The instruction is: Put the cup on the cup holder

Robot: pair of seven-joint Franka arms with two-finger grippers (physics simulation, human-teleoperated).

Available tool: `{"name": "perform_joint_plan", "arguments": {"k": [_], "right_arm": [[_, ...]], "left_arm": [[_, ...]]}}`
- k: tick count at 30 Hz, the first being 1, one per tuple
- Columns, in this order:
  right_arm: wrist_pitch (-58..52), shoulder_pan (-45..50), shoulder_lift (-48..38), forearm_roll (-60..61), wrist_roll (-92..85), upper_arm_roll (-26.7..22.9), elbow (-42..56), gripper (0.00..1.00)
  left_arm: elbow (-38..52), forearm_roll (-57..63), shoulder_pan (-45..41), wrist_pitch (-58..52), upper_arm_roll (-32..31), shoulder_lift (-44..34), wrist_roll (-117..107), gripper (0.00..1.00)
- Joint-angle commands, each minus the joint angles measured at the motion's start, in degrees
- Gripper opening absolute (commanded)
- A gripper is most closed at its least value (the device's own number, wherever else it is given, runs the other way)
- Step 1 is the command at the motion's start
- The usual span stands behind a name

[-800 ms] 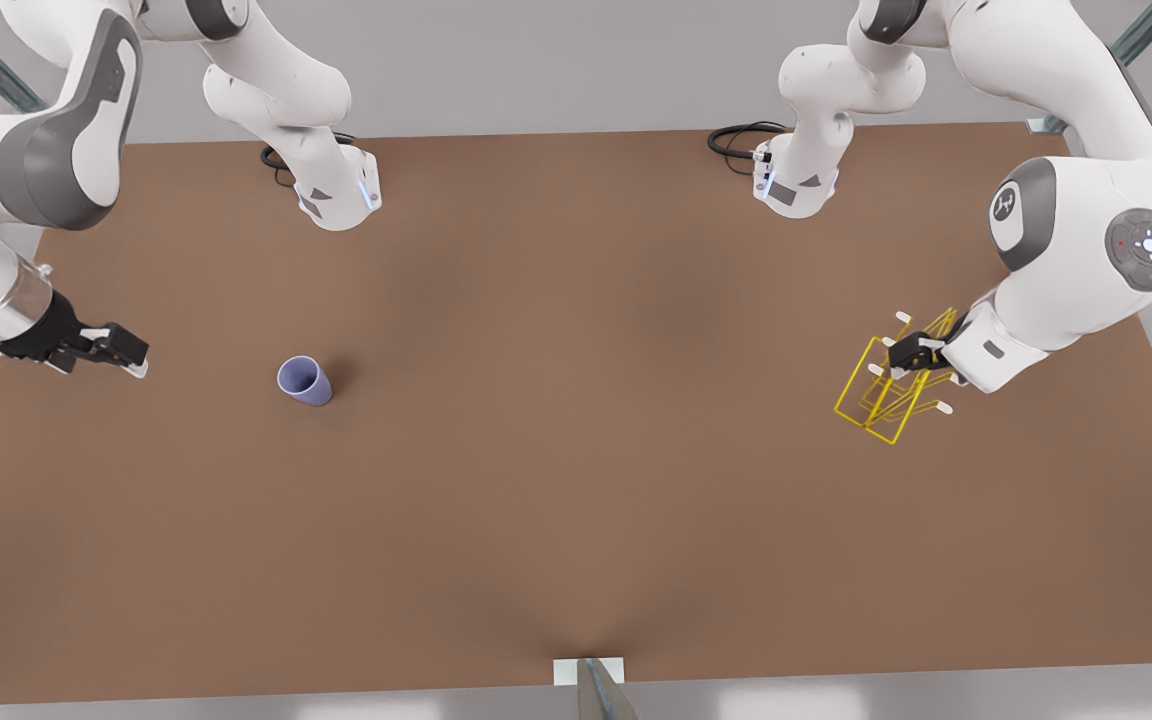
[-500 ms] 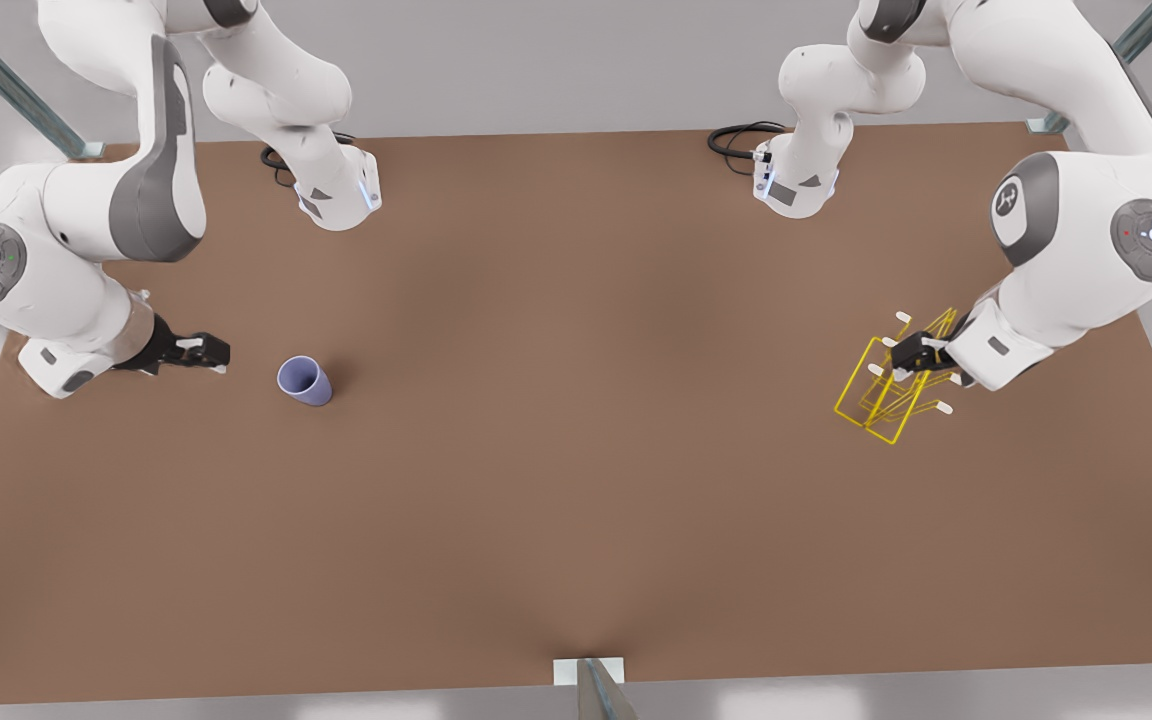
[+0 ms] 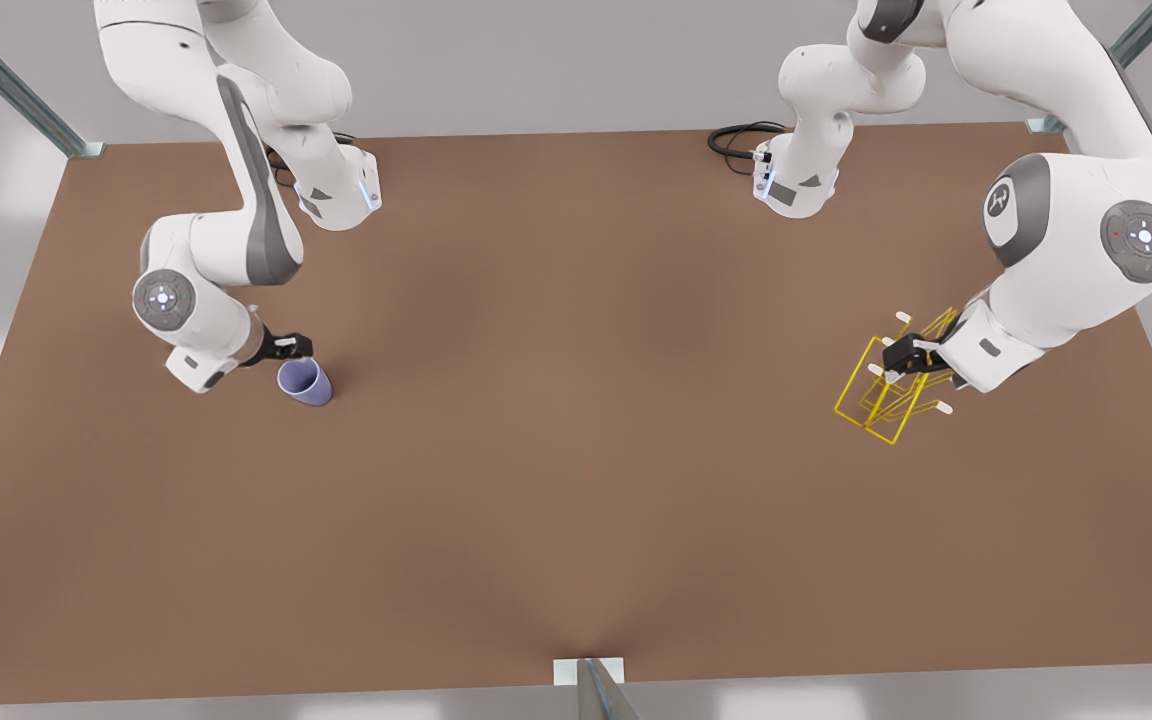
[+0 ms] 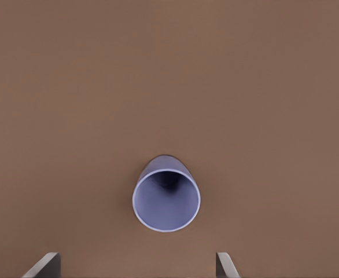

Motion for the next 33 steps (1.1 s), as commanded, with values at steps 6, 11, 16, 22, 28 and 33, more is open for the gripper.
{"name": "perform_joint_plan", "arguments": {"k": [6, 11, 16, 22, 28, 33], "right_arm": [[22.7, 2.3, 2.9, 0.1, 0.4, 0.1, -7.6, 1.00], [29.1, 2.3, 0.2, 0.1, 0.3, 0.5, -15.1, 1.00], [31.4, -2.4, -4.3, -0.1, -0.6, 2.9, -20.0, 1.00], [33.9, -6.7, -4.0, 0.0, -0.8, 5.7, -21.6, 1.00], [33.9, -6.4, -3.7, -0.1, -0.9, 6.1, -21.8, 1.00], [34.1, -6.4, -2.5, 0.0, -0.9, 6.1, -22.0, 1.00]], "left_arm": [[-0.4, 0.5, -0.1, -0.6, 0.1, -0.2, -1.5, 1.00], [-0.4, 0.3, 0.0, -0.9, 0.6, -0.3, -0.2, 1.00], [-0.6, 0.3, 0.0, -0.9, 0.6, -0.2, -0.1, 1.00], [-0.6, 0.2, 0.1, -0.4, 0.6, 0.5, -0.1, 1.00], [-0.6, 0.2, 0.1, -0.3, 0.6, 0.9, -0.1, 1.00], [-0.5, 0.2, 0.2, -0.3, 0.6, 1.8, -0.1, 1.00]]}}
